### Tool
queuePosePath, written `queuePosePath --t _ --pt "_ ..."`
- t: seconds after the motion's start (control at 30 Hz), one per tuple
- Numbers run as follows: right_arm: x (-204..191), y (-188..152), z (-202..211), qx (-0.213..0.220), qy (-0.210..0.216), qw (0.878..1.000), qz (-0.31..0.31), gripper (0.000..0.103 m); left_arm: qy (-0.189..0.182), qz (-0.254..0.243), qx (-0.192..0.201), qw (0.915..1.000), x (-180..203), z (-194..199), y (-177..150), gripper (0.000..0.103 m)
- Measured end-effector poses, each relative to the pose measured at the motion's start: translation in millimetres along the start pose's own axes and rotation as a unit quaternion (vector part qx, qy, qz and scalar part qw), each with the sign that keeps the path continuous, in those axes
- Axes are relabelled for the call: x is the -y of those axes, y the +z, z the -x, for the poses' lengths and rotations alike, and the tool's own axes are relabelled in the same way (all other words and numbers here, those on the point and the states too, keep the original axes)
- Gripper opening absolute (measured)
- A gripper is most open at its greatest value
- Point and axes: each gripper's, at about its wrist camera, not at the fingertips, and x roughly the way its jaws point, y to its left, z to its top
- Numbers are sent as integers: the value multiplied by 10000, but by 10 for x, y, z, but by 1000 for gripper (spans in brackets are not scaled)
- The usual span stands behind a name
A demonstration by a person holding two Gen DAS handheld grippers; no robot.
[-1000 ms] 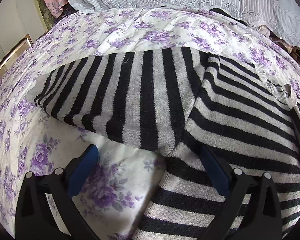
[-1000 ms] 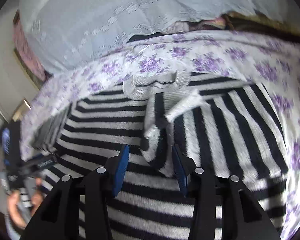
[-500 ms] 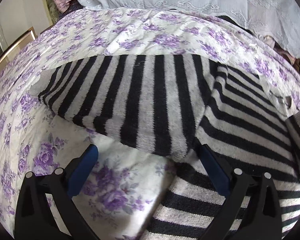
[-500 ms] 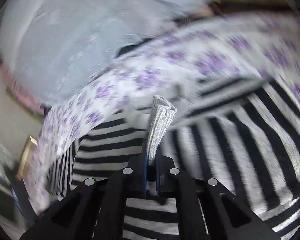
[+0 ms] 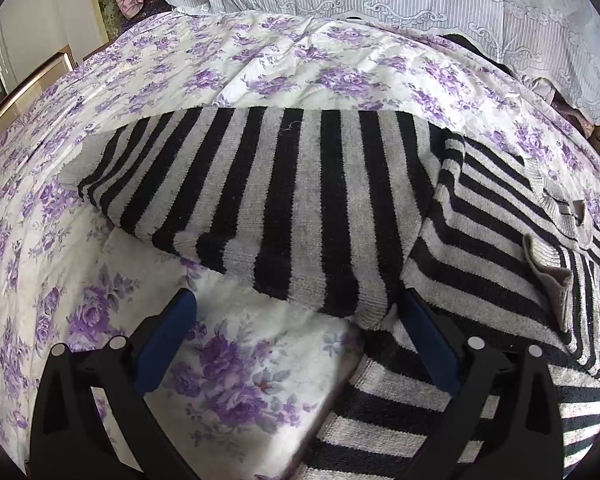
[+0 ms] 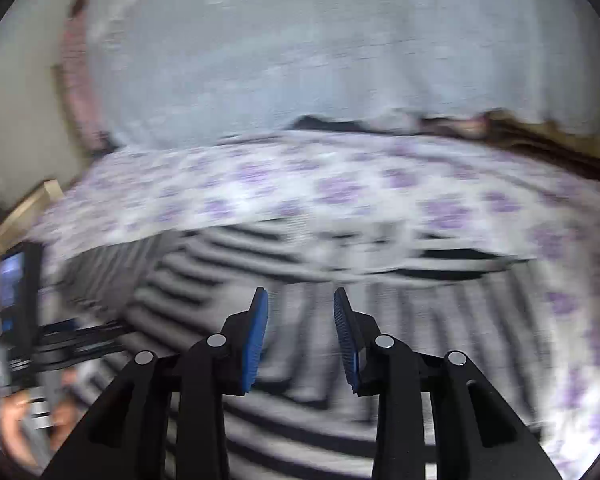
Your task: Fold small clothes
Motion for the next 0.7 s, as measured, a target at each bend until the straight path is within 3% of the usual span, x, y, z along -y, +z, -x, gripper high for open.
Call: queuePosePath --t 0.07,0.1,0.13,0.17,0.23,0.37,0.4,0.43,0.47,0.5,0.6,0.67,0.7 --pt "489 -6 -175 -188 -862 9952 -434 33 31 -23 2 10000 13 -9 -4 99" --pt "747 -51 -331 -450 -1184 9896 -674 34 40 -31 3 10000 17 -11 -3 99" --pt "1029 -147 -562 -978 -1317 9821 -928 29 62 -36 14 10000 22 -13 -6 99" --pt "1201 -228 -668 -1097 -1058 9818 -1130 29 63 -45 15 10000 25 -15 -6 99" --pt "1239 -207 -561 -1039 -957 9831 -1162 28 78 -72 16 9999 27 -24 -8 99" --pt "1028 -257 -23 -515 -427 9916 -1109 31 93 -106 20 9999 37 -31 -10 99" --pt "971 -327 47 -531 -373 9925 -1034 35 84 -103 17 9999 32 -31 -6 99" --pt "889 -441 15 -778 -351 9921 -919 45 73 -99 10 9999 29 -30 -5 99" --pt "838 -579 -74 -1149 -333 9897 -792 47 66 -100 7 9999 30 -30 -2 99" --pt "799 -674 -96 -1047 -368 9920 -594 47 58 -106 1 9999 28 -26 -1 99" --pt "698 -570 -11 -966 -585 9913 -672 45 -67 -65 -13 10000 -60 27 7 99" --pt "431 -392 88 -667 -43 9966 -486 45 -338 171 -25 9993 -221 58 44 99" --pt "293 -324 94 -590 3 9978 -289 45 -526 335 -80 9980 -309 53 68 99"
